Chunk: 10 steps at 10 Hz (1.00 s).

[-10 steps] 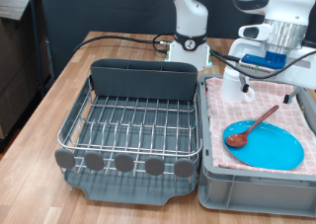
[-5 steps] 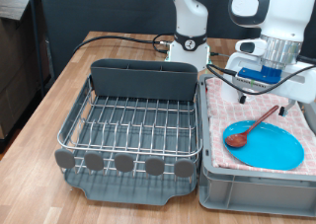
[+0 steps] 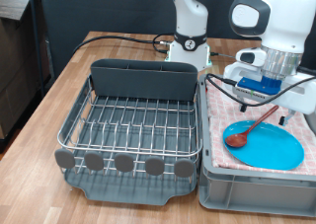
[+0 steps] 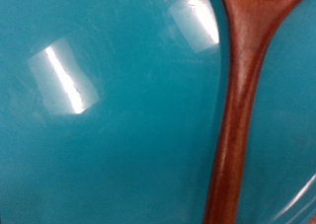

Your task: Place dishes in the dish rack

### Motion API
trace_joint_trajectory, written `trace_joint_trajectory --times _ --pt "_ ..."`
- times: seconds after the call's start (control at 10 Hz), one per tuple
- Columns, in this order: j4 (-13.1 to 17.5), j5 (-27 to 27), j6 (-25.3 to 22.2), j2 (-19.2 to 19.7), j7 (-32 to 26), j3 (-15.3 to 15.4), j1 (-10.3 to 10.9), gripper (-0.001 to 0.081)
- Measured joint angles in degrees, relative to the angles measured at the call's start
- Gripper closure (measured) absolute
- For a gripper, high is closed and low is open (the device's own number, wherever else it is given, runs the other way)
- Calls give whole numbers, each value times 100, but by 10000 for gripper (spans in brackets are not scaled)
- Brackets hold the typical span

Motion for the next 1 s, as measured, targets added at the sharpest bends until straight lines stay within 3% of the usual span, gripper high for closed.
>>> trace_joint_trajectory --times 1.0 --pt "199 -204 38 357 374 -122 156 3"
